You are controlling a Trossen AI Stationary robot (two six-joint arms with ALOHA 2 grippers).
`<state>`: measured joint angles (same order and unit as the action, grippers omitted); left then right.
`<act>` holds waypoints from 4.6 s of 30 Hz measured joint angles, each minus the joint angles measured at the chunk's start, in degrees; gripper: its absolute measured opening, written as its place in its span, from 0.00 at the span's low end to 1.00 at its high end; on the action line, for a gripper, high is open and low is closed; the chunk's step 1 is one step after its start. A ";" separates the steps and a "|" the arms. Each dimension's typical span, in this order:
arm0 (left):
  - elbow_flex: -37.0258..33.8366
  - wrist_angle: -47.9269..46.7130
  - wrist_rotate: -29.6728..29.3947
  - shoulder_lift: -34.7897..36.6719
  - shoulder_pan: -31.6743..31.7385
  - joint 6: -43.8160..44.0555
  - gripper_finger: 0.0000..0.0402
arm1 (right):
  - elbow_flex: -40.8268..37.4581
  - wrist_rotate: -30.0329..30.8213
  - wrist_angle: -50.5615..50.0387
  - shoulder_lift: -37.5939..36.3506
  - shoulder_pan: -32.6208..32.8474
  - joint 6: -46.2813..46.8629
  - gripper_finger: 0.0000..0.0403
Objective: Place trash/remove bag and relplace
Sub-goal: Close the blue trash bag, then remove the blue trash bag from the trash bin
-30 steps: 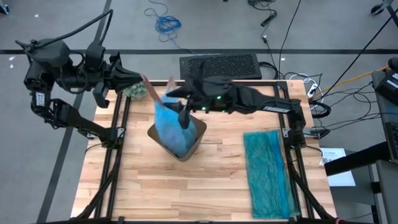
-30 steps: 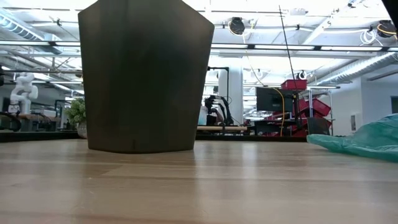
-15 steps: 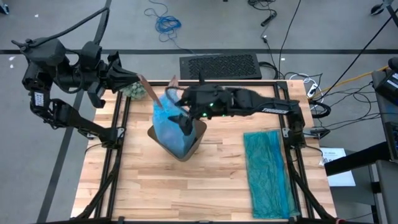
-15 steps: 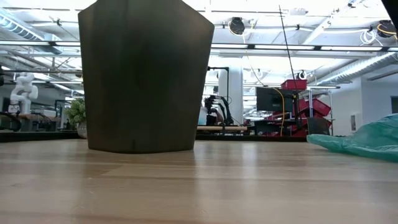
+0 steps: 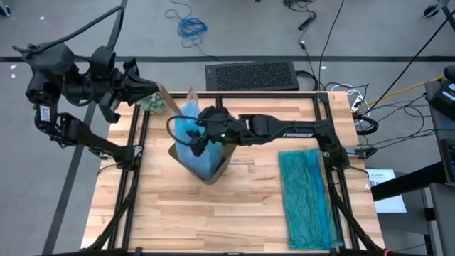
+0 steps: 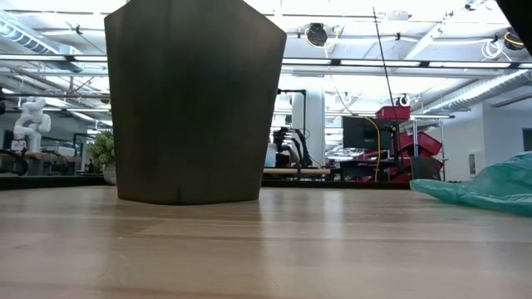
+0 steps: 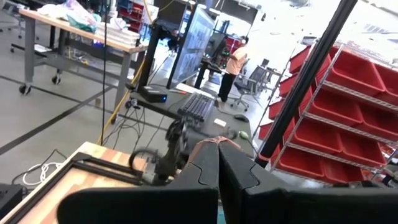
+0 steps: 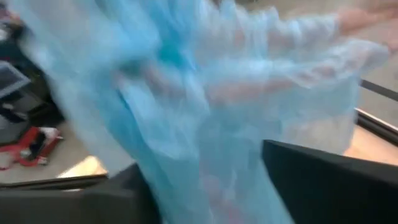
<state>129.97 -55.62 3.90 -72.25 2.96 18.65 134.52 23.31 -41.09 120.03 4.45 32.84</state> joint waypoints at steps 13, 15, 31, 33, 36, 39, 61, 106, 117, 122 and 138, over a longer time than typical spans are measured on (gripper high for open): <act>-0.08 2.75 0.11 0.61 0.00 -0.26 0.00 | -0.40 2.73 -3.79 2.49 0.02 -0.74 0.00; -0.09 2.96 -0.05 0.86 0.02 -0.98 0.00 | -1.36 2.73 -4.31 2.55 0.08 -0.27 0.00; 0.07 2.70 -1.15 3.03 0.00 -1.07 0.00 | -2.32 -4.04 2.11 -0.43 0.50 -5.64 0.12; 0.07 2.50 -1.15 3.06 0.00 -1.07 0.00 | -2.32 -5.28 3.70 -1.21 0.54 -6.84 0.20; 0.07 1.88 -1.19 3.06 0.00 -1.06 0.00 | -2.29 -7.40 4.92 -2.24 0.54 -6.63 0.33; 0.07 0.40 -1.20 3.21 0.00 -0.98 0.00 | -2.25 -7.31 5.34 -3.20 0.54 -6.35 0.48; 0.00 -4.46 -1.33 3.33 0.00 -0.37 0.00 | -2.18 -9.06 5.26 -8.46 5.63 -15.17 0.92; 0.00 -4.46 -2.80 3.28 0.01 -0.71 0.00 | -2.47 -33.89 32.84 6.68 -5.20 -4.25 0.85; 0.00 -3.42 -4.06 2.36 0.00 -1.59 0.00 | -2.25 -33.76 32.91 8.32 -5.37 -8.57 0.05; -0.01 -0.64 -4.16 2.01 0.00 -3.19 0.03 | 0.23 -33.61 33.19 7.33 -5.58 -11.22 0.00; -0.02 18.43 -6.09 2.04 0.00 -10.60 0.42 | 0.52 -27.36 37.35 -4.07 -6.92 -22.26 0.00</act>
<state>129.95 -37.20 -2.19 -70.21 2.96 8.05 135.04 -4.04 -3.73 115.96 -2.47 10.58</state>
